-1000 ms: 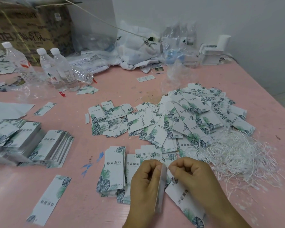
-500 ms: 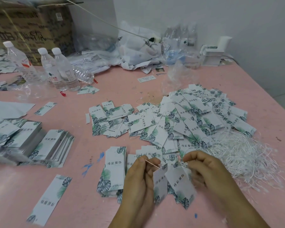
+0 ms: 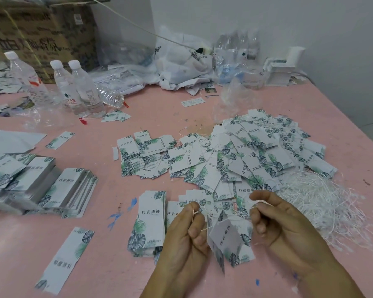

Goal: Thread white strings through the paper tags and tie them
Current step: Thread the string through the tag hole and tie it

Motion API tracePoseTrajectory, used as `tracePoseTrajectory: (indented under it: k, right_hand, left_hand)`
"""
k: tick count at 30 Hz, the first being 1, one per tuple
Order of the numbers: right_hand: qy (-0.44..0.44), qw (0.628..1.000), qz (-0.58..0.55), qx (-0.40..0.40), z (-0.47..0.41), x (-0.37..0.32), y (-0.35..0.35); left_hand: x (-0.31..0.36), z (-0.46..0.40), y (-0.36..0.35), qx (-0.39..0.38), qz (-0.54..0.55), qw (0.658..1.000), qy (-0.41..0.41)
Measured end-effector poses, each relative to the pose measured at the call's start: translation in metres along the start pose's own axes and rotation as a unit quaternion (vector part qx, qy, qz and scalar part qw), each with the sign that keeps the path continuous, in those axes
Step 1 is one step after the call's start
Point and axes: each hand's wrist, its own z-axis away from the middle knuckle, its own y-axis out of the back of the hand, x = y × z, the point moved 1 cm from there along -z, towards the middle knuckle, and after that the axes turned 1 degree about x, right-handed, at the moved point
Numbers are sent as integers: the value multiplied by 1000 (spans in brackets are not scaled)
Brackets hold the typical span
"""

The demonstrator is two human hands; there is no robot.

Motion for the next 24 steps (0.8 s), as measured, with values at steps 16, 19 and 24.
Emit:
tracePoseTrajectory:
  k: [16,19,24]
  right_hand:
    - [98,982,164,5,8,24,-19]
    - [123,968,216,29,8,28,-19]
    - [138,955,259,32,10,33,-24]
  left_hand:
    - [-5,-3,3,-33,-154,985,-70]
    - [-9,-4,6,-47,-193,976,-94]
    - [-12,-5,10,-58,-230,964,-116]
